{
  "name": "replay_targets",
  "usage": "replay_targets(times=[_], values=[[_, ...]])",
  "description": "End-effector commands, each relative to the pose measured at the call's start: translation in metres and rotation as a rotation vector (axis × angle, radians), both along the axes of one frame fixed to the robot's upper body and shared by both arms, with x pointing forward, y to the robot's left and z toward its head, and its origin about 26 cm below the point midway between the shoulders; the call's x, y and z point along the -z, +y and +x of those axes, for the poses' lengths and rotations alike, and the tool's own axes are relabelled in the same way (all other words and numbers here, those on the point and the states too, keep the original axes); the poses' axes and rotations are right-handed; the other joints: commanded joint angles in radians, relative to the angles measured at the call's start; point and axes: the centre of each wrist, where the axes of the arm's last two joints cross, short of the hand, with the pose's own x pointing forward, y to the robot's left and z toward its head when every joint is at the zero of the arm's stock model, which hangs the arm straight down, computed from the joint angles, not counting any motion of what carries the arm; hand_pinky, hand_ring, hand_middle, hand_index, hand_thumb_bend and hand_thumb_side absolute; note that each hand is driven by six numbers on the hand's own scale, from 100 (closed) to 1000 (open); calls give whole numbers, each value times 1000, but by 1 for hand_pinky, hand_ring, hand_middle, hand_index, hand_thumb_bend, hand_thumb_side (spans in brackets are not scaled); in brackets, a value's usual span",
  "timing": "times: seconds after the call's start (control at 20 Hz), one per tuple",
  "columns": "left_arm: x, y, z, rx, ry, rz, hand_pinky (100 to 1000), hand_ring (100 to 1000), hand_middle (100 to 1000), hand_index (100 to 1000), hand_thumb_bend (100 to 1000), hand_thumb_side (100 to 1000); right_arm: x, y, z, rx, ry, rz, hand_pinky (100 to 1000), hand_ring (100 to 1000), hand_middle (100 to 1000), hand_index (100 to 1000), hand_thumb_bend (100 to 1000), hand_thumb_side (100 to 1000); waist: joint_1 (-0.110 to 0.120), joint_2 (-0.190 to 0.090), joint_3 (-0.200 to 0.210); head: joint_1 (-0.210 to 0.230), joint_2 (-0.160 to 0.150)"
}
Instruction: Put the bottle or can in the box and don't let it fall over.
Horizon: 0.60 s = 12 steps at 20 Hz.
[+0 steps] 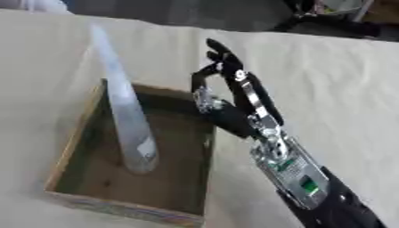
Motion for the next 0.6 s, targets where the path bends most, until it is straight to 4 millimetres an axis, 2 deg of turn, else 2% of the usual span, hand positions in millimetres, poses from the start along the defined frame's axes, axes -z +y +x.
replay_targets(times=[0.05,0.15,0.2,0.25,0.3,0.4,0.45,0.5,0.55,0.6], values=[[-5,4,-2,-11,-12,19,1000,749,812,705,601,467,-15,-7,-1,41,-91,42,1000,1000,1000,302,100,470,9,-17,-3,-5,-11],[-5,4,-2,-11,-12,19,1000,749,812,705,602,466,-17,-13,-1,68,-137,61,1000,1000,1000,489,100,470,11,-19,-7,-5,-13],[-5,4,-2,-11,-12,19,1000,749,812,706,603,466,-18,-16,-1,77,-160,66,1000,1000,1000,868,100,470,11,-20,-9,-6,-16],[-5,4,-2,-10,-12,20,1000,749,812,706,603,466,-19,-19,-1,82,-185,63,1000,1000,1000,967,100,470,12,-20,-12,-7,-19],[-6,4,-2,-9,-13,22,1000,749,812,707,604,465,-20,-22,-1,89,-213,57,1000,1000,1000,1000,100,470,13,-21,-14,-9,-22],[-6,3,-2,-4,-15,25,1000,749,812,707,604,465,-23,-28,-1,112,-255,52,1000,1000,1000,1000,100,470,14,-20,-17,-12,-25],[-7,3,-1,-2,-16,26,1000,749,812,707,604,465,-24,-31,-1,131,-263,54,1000,929,1000,1000,100,470,15,-20,-18,-12,-26],[-7,2,-1,0,-17,27,1000,748,812,707,604,465,-25,-33,-1,154,-271,61,982,832,1000,929,100,470,16,-19,-18,-13,-28],[-7,2,-1,1,-17,27,1000,748,814,707,604,465,-26,-35,-1,179,-278,75,847,707,927,775,100,470,18,-19,-19,-14,-30],[-7,2,-1,1,-18,27,1000,748,815,707,606,463,-27,-37,-1,208,-287,98,676,526,755,537,100,484,18,-18,-19,-14,-32]])
